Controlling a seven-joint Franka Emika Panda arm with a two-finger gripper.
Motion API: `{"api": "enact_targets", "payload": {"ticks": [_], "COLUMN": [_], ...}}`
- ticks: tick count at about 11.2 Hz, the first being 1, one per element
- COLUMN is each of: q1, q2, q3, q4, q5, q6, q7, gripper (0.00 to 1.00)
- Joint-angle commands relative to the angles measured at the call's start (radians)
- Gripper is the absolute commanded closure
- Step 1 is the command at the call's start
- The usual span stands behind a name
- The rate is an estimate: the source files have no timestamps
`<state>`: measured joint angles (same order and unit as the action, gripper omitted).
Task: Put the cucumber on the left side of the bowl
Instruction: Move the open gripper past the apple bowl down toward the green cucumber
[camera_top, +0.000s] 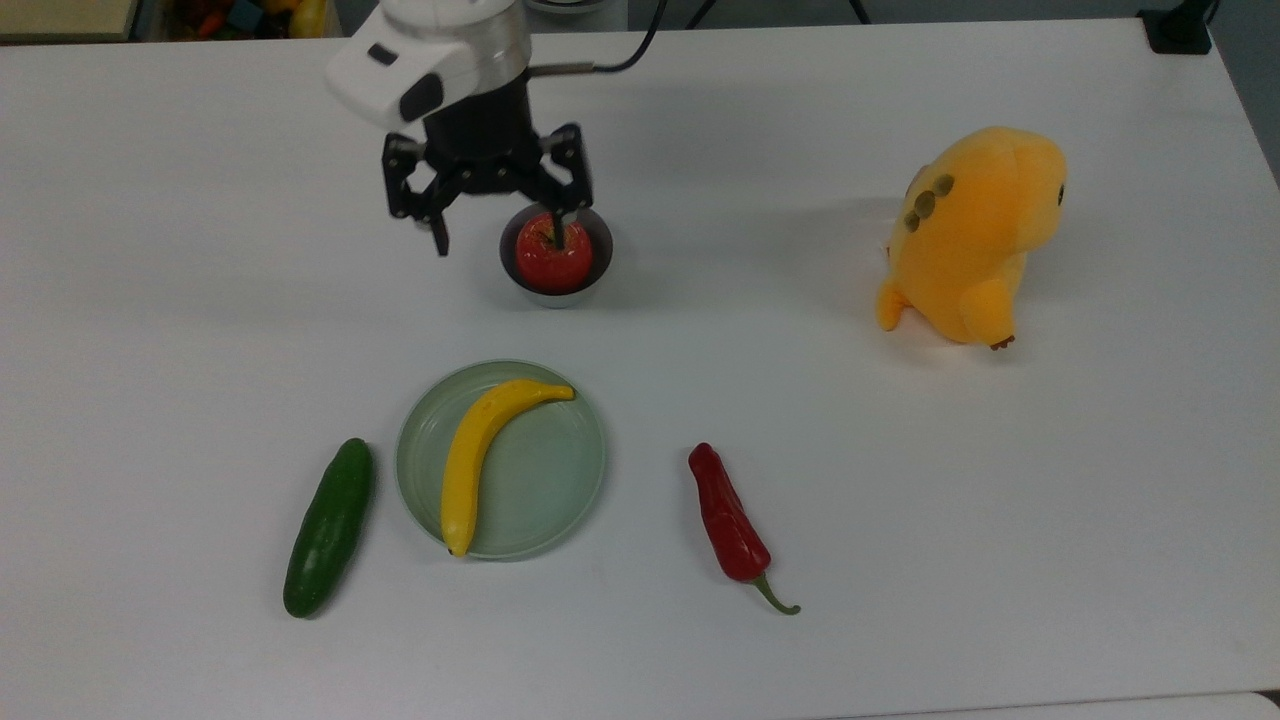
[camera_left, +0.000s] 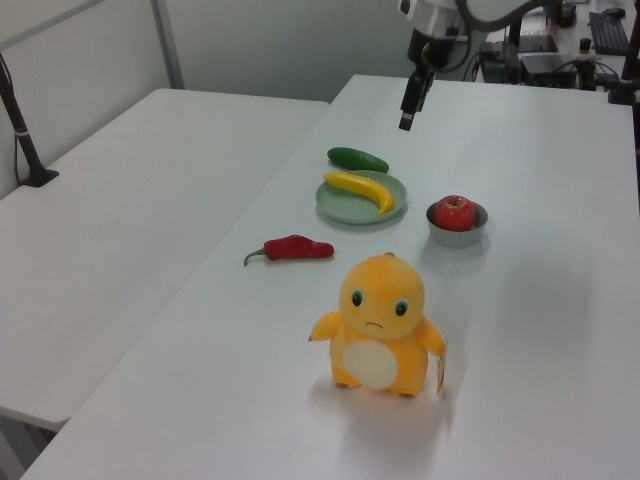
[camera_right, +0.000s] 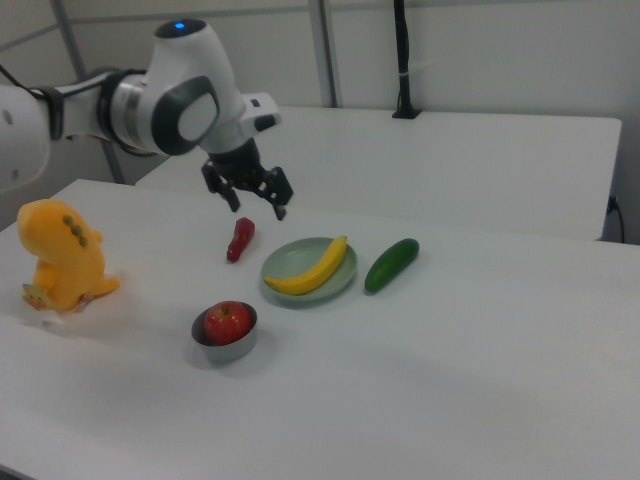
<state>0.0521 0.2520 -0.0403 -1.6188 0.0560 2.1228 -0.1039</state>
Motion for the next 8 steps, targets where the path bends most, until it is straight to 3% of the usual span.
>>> {"api": "enact_targets", "payload": {"ticks": [1,4,8], "q1": [-0.014,-0.070,-0.133], "q2": [0.085,0.179,0.340], "q3": [-0.064,-0.070,-0.070], "q4": [0.022,0.028,0.138], "q5": [0.007,0.010,0.004], "q6": [0.179,0.348,0.480], "q7": [0.041,0.088,0.151], "gripper": [0.00,0.00,0.00]}}
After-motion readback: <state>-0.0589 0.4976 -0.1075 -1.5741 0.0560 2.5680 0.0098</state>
